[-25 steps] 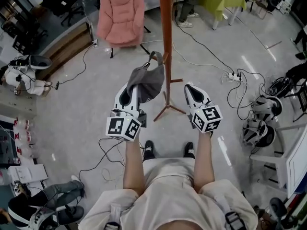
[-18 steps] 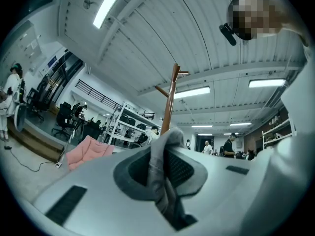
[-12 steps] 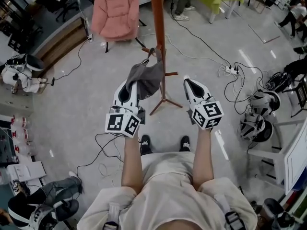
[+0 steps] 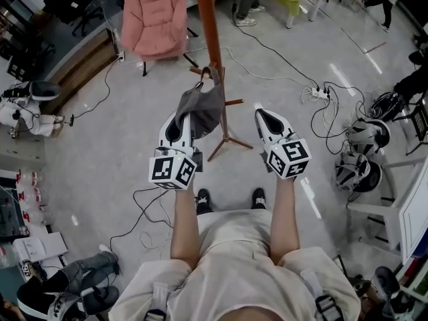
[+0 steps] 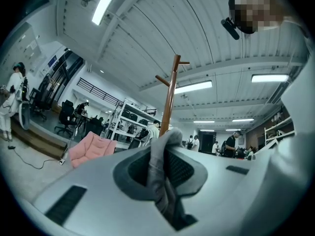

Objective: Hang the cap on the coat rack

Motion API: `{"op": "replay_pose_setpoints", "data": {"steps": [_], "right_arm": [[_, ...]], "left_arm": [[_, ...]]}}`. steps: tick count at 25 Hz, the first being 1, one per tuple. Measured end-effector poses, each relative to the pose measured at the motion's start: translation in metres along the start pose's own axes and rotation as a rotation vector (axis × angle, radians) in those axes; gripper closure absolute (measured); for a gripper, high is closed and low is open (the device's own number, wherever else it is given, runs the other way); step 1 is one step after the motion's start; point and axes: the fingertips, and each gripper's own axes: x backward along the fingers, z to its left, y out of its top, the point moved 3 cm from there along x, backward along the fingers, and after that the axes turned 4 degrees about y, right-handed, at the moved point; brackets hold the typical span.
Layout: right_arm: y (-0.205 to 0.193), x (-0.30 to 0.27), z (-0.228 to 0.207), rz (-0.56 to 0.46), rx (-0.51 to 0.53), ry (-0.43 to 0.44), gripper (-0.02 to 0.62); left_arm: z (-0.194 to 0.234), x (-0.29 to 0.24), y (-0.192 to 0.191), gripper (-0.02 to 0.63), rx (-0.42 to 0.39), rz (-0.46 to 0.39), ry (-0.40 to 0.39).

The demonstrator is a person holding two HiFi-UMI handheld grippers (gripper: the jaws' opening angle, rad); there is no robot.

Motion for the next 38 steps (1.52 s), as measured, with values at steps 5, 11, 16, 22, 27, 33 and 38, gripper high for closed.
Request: {"op": "replay_pose_setpoints", "data": {"steps": [5,11,16,22,27,33,38], "right_arm": [[0.007,0.003,-0.006,-0.013,0.018,-0.014,0.592],[0.009,-0.005,-0.003,-0.007,0.029,-0.011,0.592],[0.011,-0.009,0.002,-0.01,0.034,-0.007,0.592],[0.016,-0.014,-0.003,-0.019,0.031,-0.013,0.592],[0.016,-0.016,-0.003,-0.017,0.032,-0.021,0.592],[0.017,-0.012,-0.002,-0.007,0.041,-0.027,0.592],[0.013,-0.008,0.002,0.011,0.048,-0.043,0.592]], "left_arm": [[-0.002,-0.008,-0.016,0.571,0.0,0.032,-0.013],[-0.001,-0.019,-0.023,0.571,-0.016,0.068,-0.034],[-0.003,-0.025,-0.027,0.571,-0.019,0.088,-0.049],[0.0,-0.035,-0.034,0.571,-0.02,0.114,-0.041],[-0.003,-0.04,-0.038,0.571,-0.015,0.126,-0.046],[-0.009,-0.044,-0.047,0.571,0.015,0.14,-0.053],[-0.014,-0.043,-0.053,0.569,0.032,0.157,-0.091]]}}
